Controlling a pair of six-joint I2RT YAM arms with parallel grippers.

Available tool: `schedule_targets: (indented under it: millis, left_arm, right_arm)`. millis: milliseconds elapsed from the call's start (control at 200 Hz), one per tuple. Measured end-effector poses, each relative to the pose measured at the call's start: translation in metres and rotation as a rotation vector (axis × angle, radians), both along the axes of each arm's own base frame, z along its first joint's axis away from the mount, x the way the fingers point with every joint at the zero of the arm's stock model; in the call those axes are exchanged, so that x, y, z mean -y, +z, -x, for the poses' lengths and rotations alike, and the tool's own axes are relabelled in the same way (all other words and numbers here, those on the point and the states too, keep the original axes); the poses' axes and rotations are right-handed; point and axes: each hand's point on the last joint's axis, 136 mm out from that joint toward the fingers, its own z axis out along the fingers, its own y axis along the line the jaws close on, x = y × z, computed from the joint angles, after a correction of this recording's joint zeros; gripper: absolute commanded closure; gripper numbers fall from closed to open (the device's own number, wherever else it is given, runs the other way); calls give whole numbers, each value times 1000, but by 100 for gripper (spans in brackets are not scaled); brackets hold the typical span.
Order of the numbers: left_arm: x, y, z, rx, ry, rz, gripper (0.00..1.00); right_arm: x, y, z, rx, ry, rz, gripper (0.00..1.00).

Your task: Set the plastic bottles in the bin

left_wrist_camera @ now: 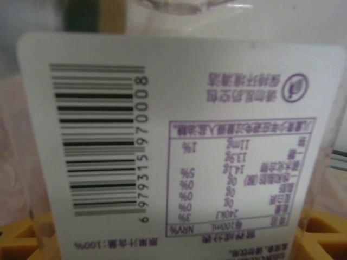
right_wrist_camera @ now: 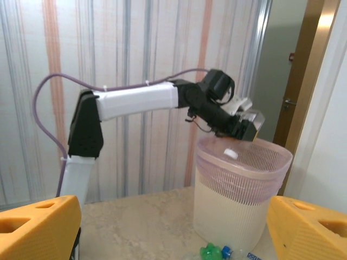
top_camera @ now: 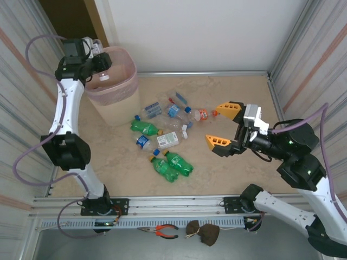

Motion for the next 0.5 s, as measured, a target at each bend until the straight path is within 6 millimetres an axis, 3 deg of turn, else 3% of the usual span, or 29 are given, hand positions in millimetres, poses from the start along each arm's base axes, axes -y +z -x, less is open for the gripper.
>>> schedule_targets:
  millis: [250,356,501]
  left_arm:
    - [-17,-87,-11,-262,127,14,59]
    - [-16,-121,-8,-364,145,8,55]
    - [-10,-152,-2,-461,149,-3,47]
  right_arm:
    - [3,-10,-2,-19,-21,14,12]
    - [2,-16,-5,-34,-28,27,12]
    - [2,-22,-5,-46,-33,37,12]
